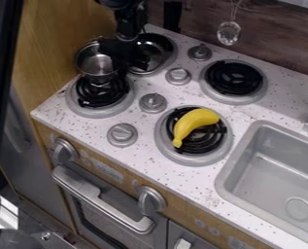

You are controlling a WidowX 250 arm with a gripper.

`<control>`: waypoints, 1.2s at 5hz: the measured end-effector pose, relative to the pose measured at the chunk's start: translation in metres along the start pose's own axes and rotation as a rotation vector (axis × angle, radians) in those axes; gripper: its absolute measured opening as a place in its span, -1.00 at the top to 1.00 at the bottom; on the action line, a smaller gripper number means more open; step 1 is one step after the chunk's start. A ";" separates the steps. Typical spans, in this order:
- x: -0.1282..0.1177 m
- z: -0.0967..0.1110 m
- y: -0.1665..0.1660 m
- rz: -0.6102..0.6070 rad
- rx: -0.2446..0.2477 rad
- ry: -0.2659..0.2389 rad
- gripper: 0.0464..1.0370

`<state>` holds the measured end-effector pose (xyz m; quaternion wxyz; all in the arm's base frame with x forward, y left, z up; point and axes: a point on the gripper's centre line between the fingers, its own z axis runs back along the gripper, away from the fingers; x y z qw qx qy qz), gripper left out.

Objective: Put the pot in the bottom left of the burner

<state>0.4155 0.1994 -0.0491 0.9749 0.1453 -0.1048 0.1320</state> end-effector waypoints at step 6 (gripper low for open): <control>-0.031 0.034 -0.018 -0.018 -0.080 0.008 0.95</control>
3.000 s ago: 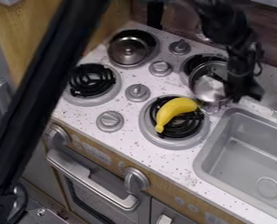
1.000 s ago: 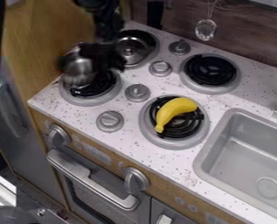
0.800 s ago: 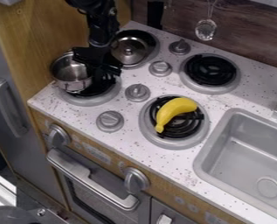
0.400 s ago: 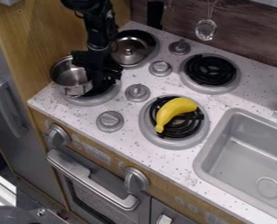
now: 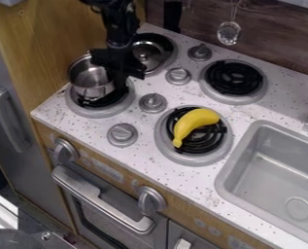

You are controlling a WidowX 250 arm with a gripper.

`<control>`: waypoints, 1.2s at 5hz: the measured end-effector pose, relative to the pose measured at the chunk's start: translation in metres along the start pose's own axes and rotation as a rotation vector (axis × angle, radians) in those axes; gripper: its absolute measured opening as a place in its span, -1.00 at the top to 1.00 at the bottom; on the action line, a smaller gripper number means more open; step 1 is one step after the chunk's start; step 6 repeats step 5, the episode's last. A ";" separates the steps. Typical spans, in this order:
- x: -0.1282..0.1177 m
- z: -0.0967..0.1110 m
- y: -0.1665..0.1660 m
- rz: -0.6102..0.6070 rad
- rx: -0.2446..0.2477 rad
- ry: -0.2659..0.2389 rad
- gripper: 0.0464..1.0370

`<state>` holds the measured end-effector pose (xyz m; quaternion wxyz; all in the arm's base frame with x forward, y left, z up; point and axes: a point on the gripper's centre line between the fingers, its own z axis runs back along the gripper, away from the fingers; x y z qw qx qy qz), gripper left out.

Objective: Put the pot in the bottom left of the burner

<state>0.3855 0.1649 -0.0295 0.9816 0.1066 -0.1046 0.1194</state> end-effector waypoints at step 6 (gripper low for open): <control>-0.014 0.075 0.001 0.022 -0.056 -0.014 -0.93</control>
